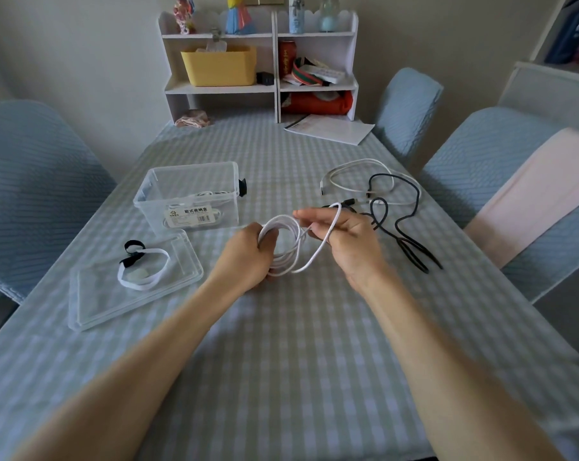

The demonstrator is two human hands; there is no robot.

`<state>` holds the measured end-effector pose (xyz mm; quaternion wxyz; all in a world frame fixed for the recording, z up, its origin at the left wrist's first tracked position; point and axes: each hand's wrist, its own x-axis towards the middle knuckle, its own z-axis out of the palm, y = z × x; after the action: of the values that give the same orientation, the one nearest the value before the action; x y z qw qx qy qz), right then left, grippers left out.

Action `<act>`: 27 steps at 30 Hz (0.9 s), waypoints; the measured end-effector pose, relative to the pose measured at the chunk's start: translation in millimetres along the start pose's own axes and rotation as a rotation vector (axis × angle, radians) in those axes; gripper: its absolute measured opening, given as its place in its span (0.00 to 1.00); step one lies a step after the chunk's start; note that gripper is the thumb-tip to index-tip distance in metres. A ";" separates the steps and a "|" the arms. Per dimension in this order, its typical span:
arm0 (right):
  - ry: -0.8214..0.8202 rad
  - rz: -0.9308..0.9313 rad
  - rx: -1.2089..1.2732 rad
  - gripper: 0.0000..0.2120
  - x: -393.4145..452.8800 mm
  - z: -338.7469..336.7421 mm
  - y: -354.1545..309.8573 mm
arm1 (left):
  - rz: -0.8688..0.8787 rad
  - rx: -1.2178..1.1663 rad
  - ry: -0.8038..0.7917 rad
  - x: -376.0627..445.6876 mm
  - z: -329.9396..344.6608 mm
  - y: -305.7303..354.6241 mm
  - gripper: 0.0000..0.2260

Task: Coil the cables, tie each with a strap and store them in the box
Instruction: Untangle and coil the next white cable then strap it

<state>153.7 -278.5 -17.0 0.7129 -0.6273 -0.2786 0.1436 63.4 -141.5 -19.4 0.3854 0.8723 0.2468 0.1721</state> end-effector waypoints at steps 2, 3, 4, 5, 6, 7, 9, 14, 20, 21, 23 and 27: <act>0.046 -0.047 -0.061 0.13 -1.7 1.3 -1.4 | 0.060 0.114 0.004 0.2 0.6 -2.0 0.10; 0.061 -0.084 -0.110 0.10 -2.4 1.1 0.2 | 0.087 0.154 0.000 -0.7 0.9 -3.5 0.09; 0.070 -0.131 -0.186 0.09 -2.6 0.2 3.3 | 0.114 0.182 -0.008 -0.8 2.1 -5.2 0.09; 0.074 -0.177 -0.268 0.11 -2.1 0.0 5.5 | 0.141 0.211 -0.019 -1.4 2.9 -5.1 0.08; 0.075 -0.210 -0.342 0.13 -1.7 1.2 9.6 | 0.158 0.235 -0.033 -2.5 4.0 -6.7 0.08; 0.072 -0.242 -0.408 0.15 -1.4 2.6 11.6 | 0.184 0.253 -0.040 -3.1 4.9 -6.5 0.08; 0.047 -0.338 -0.534 0.14 -0.2 5.5 15.6 | 0.225 0.273 -0.057 -4.4 5.6 -6.1 0.08; -0.153 -0.470 -0.711 0.09 -0.5 11.1 18.6 | 0.238 0.302 -0.158 -4.9 2.1 -3.5 0.03; -0.226 -0.362 -0.876 0.10 2.6 7.4 19.6 | 0.138 0.130 -0.106 -0.5 -1.5 -8.3 0.08; -0.241 -0.351 -0.869 0.10 2.2 7.5 19.6 | 0.162 0.129 -0.095 -0.8 -1.9 -9.8 0.08; -0.267 -0.324 -0.855 0.10 1.4 6.5 18.1 | 0.217 0.171 -0.098 -1.6 -1.9 -10.9 0.09; -0.286 -0.249 -0.807 0.09 1.9 3.1 19.3 | 0.248 0.293 -0.089 -0.1 -3.9 -15.2 0.07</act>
<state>156.3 -271.6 -35.3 0.3772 -0.7908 -0.4816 0.0215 56.9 -130.4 -28.4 0.2408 0.9495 0.1424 0.1421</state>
